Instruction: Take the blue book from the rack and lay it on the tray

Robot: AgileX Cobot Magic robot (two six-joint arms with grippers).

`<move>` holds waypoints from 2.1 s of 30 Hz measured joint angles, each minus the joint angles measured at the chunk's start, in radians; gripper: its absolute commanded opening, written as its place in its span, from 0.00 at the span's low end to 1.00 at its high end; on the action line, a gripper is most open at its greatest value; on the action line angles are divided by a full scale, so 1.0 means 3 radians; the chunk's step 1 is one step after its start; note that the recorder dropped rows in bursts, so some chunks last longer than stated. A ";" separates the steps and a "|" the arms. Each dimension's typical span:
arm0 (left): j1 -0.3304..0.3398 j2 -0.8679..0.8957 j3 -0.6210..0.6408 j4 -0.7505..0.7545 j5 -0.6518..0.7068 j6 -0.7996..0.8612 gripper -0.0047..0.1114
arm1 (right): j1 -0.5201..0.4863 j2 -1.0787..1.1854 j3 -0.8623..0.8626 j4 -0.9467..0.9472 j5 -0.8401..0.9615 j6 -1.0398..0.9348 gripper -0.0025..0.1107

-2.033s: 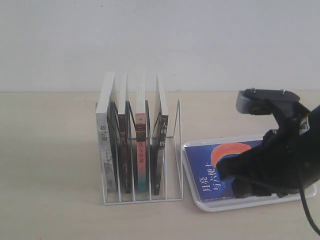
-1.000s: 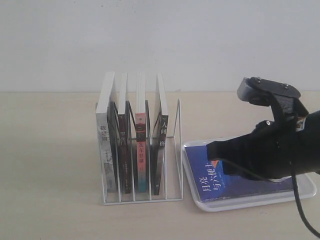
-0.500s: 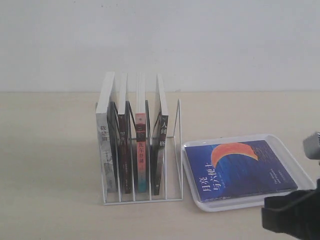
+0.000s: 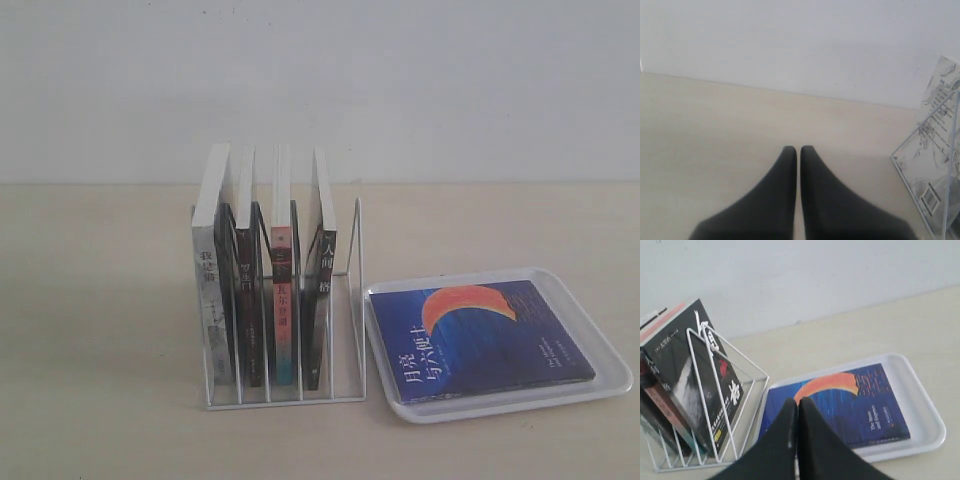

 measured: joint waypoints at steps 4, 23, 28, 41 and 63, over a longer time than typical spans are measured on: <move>0.0000 0.0000 0.0000 0.0000 0.0000 0.0000 0.08 | -0.0155 -0.0561 0.0005 0.0007 0.0229 0.0014 0.02; 0.0000 0.0000 0.0000 0.0000 0.0000 0.0000 0.08 | -0.0171 -0.0662 0.0013 -0.0960 0.0606 0.0702 0.02; 0.0000 0.0000 0.0000 0.0000 0.0000 0.0000 0.08 | -0.0171 -0.0662 0.0022 -0.1435 0.0901 0.1056 0.02; 0.0000 0.0000 0.0000 0.0000 0.0000 0.0000 0.08 | -0.0171 -0.0662 0.0022 -0.1539 0.1016 0.1007 0.02; 0.0000 0.0000 0.0000 0.0000 0.0000 0.0000 0.08 | -0.0171 -0.0662 0.0022 -0.1551 0.1013 0.1007 0.02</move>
